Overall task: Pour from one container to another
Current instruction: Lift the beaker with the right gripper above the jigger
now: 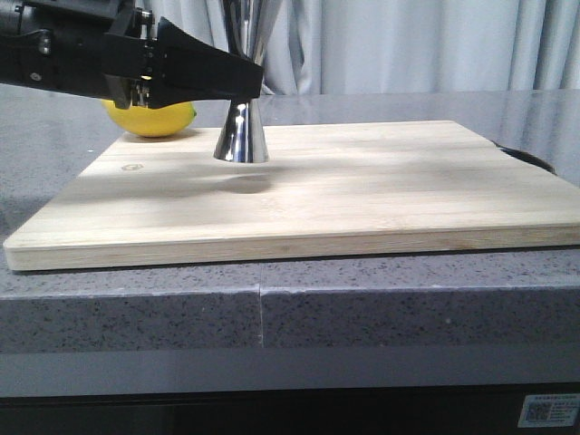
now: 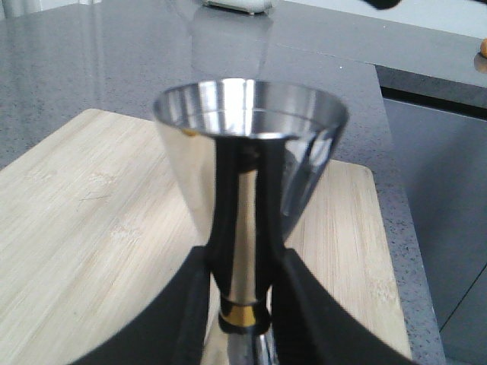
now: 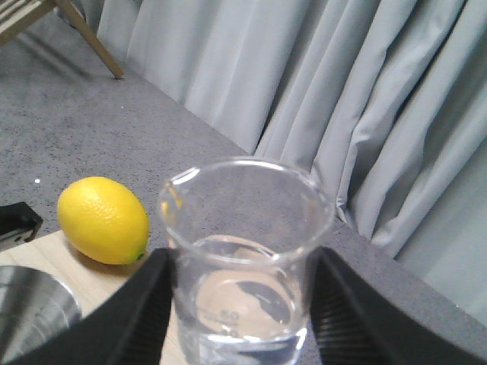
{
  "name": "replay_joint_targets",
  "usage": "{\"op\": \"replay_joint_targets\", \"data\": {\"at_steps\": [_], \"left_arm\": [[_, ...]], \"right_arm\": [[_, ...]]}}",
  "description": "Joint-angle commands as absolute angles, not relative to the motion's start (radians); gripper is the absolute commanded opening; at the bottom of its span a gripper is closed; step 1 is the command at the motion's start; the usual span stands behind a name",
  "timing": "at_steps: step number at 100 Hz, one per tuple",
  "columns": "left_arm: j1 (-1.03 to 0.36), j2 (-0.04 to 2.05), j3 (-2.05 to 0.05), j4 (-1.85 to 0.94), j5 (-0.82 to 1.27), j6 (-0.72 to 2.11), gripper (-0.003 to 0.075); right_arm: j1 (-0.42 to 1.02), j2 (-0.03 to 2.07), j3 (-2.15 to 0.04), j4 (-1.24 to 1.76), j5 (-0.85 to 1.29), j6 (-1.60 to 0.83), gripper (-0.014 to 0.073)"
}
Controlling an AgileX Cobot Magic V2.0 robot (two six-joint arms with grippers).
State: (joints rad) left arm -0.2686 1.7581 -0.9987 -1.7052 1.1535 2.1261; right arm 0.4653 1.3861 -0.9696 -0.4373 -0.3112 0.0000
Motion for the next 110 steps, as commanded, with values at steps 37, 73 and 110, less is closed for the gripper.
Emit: {"op": "replay_joint_targets", "data": {"at_steps": [37,73,110], "left_arm": [[-0.275,1.715,-1.027,-1.773,1.270,2.129,0.0137],[-0.275,1.715,-1.027,-1.773,1.270,2.129,0.0137],[-0.278,1.715,-1.027,-1.773,1.270,2.129,0.0137]], "right_arm": [[0.468,1.273,-1.009,-0.522,-0.261,0.000,0.0225],[0.514,1.273,-1.009,-0.581,-0.222,0.000,0.0225],[0.514,1.273,-1.009,-0.656,-0.219,0.000,0.0225]]}}
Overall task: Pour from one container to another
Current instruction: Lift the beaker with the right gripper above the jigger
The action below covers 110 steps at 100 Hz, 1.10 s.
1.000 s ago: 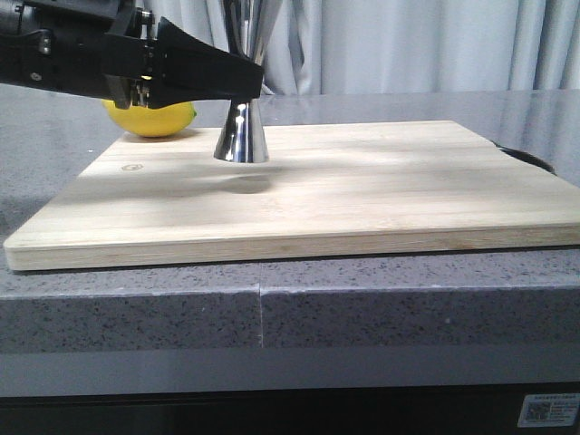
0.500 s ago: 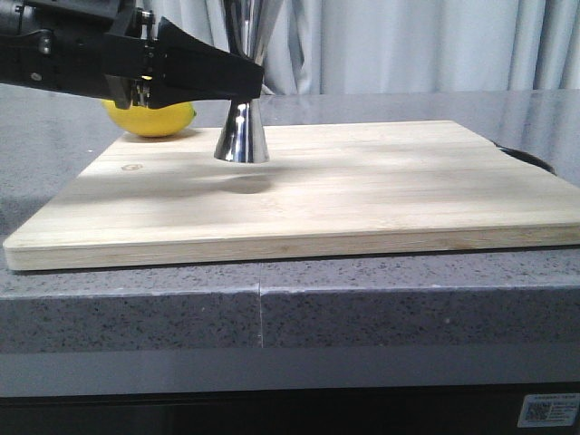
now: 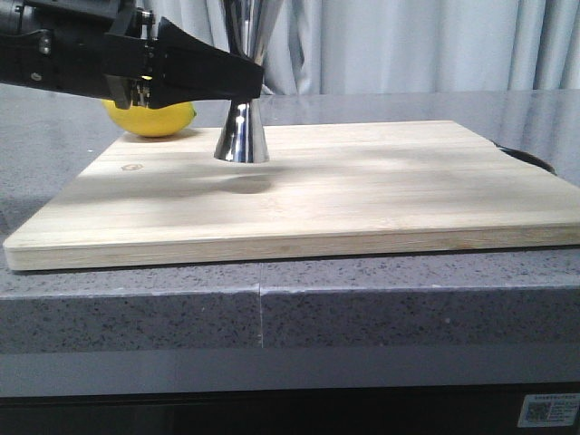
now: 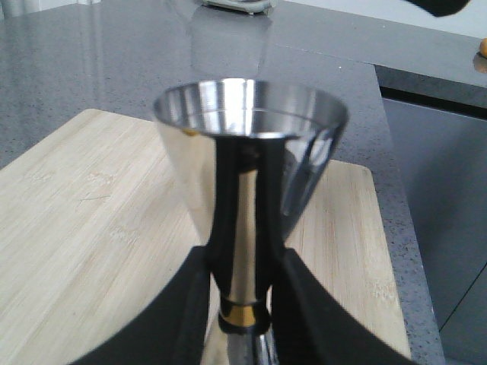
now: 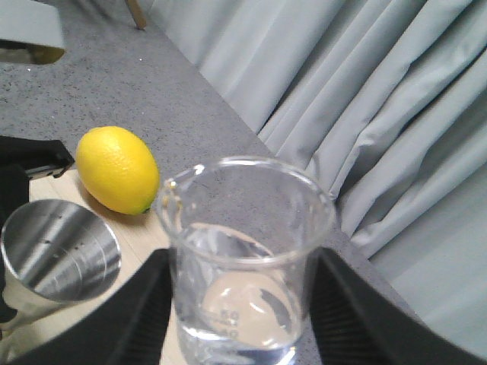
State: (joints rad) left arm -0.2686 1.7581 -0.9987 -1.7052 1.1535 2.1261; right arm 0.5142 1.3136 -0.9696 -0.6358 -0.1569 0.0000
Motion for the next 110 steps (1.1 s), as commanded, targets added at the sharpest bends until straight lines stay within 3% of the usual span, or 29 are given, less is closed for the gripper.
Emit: {"op": "replay_joint_targets", "data": {"at_steps": [1,110], "left_arm": [[-0.280,1.715,-1.027,-1.773,1.270,2.129,0.0137],[-0.308,1.715,-1.027,-1.773,1.270,2.129,0.0137]], "right_arm": [[0.514,1.273,-1.009,-0.658,-0.219,0.000,0.0225],[0.514,1.273,-1.009,-0.809,-0.208,0.000,0.0225]]}}
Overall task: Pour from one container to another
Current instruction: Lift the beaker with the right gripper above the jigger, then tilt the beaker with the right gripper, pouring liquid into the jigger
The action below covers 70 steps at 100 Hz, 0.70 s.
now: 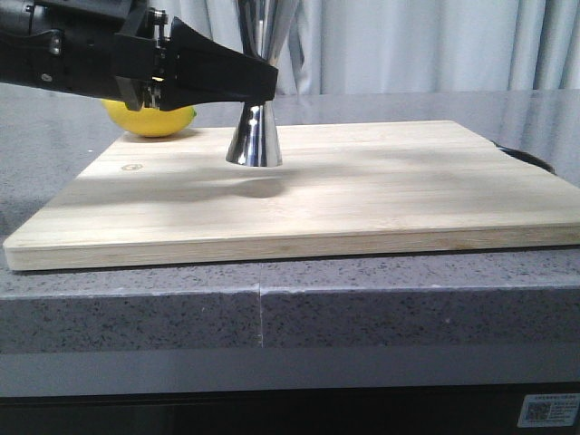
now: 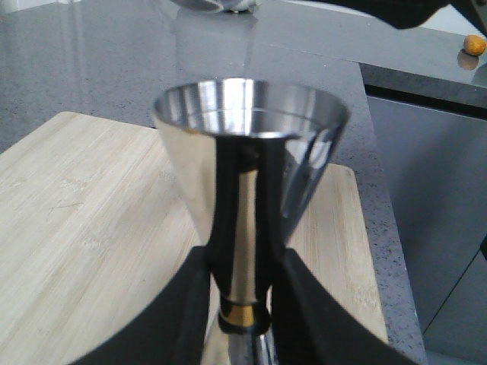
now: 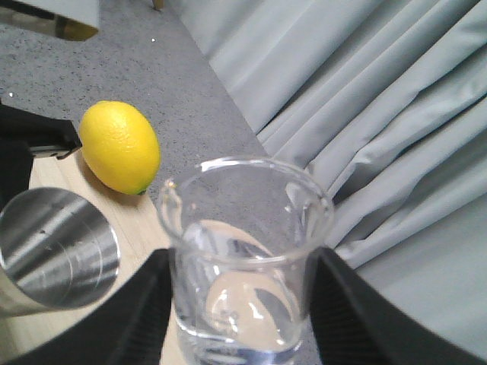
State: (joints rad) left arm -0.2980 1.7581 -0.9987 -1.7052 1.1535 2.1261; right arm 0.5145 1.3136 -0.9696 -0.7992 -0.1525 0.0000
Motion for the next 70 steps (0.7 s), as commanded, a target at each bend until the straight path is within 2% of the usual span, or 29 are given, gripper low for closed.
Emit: {"op": "replay_joint_targets", "data": {"at_steps": [1,70], "left_arm": [[-0.308,1.715,-1.027,-1.773,1.270,2.129,0.0137],[-0.308,1.715,-1.027,-1.773,1.270,2.129,0.0137]], "right_arm": [[0.514,1.273,-1.009,-0.811,-0.208,0.000,0.0225],[0.514,1.273,-1.009,-0.885,-0.208,0.000,0.0225]]}}
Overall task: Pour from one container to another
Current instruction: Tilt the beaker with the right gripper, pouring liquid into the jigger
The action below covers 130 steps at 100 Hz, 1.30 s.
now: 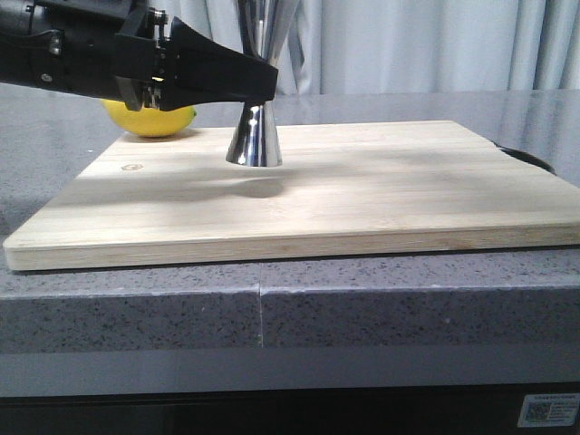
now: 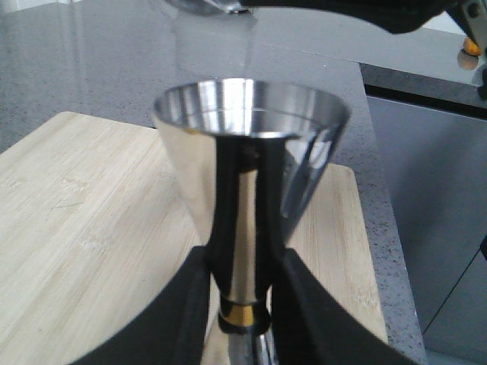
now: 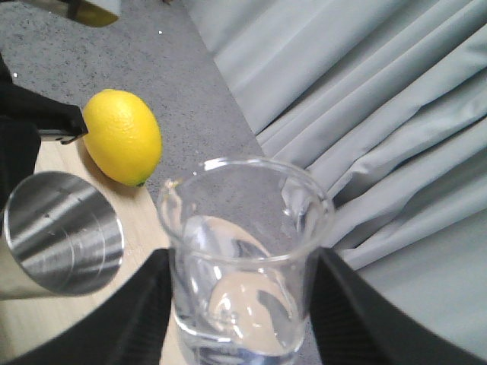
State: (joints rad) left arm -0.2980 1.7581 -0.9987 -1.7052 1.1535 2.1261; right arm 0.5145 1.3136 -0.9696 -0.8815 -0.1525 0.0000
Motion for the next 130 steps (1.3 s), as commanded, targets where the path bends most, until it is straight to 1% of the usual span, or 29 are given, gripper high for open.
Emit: {"op": "replay_joint_targets", "data": {"at_steps": [1,130], "left_arm": [[-0.308,1.715,-1.027,-1.773,1.270,2.129,0.0137],[-0.308,1.715,-1.027,-1.773,1.270,2.129,0.0137]], "right_arm": [[0.514,1.273,-1.009,-0.888,-0.208,0.000,0.0225],[0.514,1.273,-1.009,-1.066,-0.215,0.000,0.0225]]}}
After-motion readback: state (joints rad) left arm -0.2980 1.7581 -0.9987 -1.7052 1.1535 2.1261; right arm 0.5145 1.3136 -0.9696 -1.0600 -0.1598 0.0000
